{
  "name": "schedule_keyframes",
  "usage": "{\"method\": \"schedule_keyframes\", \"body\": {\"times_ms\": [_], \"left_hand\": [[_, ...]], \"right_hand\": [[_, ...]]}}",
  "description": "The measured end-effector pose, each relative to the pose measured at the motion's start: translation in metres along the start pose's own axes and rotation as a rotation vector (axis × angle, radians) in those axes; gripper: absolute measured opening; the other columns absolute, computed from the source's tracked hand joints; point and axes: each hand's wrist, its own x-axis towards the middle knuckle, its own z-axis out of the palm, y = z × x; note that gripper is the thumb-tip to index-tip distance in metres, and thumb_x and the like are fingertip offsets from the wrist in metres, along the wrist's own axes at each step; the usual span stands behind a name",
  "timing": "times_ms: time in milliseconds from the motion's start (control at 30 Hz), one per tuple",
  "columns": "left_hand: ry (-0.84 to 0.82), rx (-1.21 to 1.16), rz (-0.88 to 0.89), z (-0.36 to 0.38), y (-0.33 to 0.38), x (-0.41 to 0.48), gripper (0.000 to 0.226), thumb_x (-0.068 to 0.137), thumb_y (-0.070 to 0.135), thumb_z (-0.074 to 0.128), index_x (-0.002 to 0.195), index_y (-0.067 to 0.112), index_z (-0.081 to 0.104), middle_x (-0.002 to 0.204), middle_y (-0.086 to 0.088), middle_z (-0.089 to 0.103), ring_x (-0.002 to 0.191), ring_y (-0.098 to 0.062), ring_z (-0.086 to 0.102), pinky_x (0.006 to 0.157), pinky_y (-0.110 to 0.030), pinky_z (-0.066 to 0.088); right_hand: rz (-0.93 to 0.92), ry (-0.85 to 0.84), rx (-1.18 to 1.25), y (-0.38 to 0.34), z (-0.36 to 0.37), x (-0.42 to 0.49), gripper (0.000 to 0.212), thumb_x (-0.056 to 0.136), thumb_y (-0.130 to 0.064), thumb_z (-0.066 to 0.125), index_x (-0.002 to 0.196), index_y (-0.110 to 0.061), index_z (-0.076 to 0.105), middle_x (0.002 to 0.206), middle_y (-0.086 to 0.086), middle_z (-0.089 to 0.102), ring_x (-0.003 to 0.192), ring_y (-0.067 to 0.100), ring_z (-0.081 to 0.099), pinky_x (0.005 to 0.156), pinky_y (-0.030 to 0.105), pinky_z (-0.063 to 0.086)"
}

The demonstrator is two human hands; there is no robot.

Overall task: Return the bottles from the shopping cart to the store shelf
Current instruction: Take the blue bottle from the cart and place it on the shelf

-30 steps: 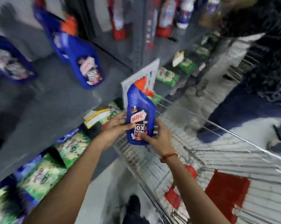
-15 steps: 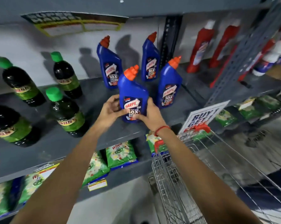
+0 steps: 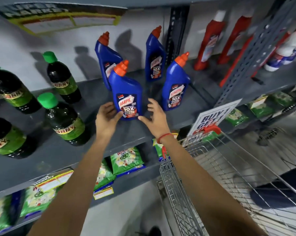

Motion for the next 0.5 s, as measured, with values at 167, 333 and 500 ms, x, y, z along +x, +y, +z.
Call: {"method": "schedule_keyframes", "body": {"times_ms": [167, 333, 500], "left_hand": [[0.16, 0.164, 0.177, 0.039, -0.025, -0.072, 0.024, 0.082, 0.006, 0.059, 0.105, 0.009, 0.056, 0.095, -0.009, 0.06, 0.071, -0.006, 0.058, 0.066, -0.012, 0.049], [-0.359, 0.36, 0.278, 0.125, -0.051, -0.128, 0.019, 0.082, 0.007, 0.058, 0.099, 0.013, 0.06, 0.096, -0.006, 0.063, 0.074, -0.014, 0.061, 0.069, -0.021, 0.05], [-0.95, 0.55, 0.099, 0.204, -0.1, -0.178, 0.026, 0.079, 0.001, 0.062, 0.104, 0.001, 0.061, 0.101, -0.013, 0.067, 0.092, -0.031, 0.065, 0.082, -0.03, 0.052]], "right_hand": [[0.04, 0.339, 0.053, 0.059, -0.055, -0.081, 0.038, 0.082, -0.011, 0.065, 0.112, -0.031, 0.053, 0.108, 0.0, 0.056, 0.095, 0.019, 0.06, 0.076, 0.021, 0.054], [0.416, 0.492, -0.066, 0.146, -0.11, -0.18, 0.023, 0.086, -0.01, 0.062, 0.108, -0.01, 0.056, 0.107, 0.013, 0.062, 0.091, 0.027, 0.062, 0.075, 0.039, 0.056], [1.002, 0.442, -0.131, 0.227, -0.127, -0.294, 0.03, 0.082, -0.004, 0.064, 0.109, 0.003, 0.055, 0.102, 0.025, 0.063, 0.092, 0.037, 0.062, 0.083, 0.045, 0.051]]}}
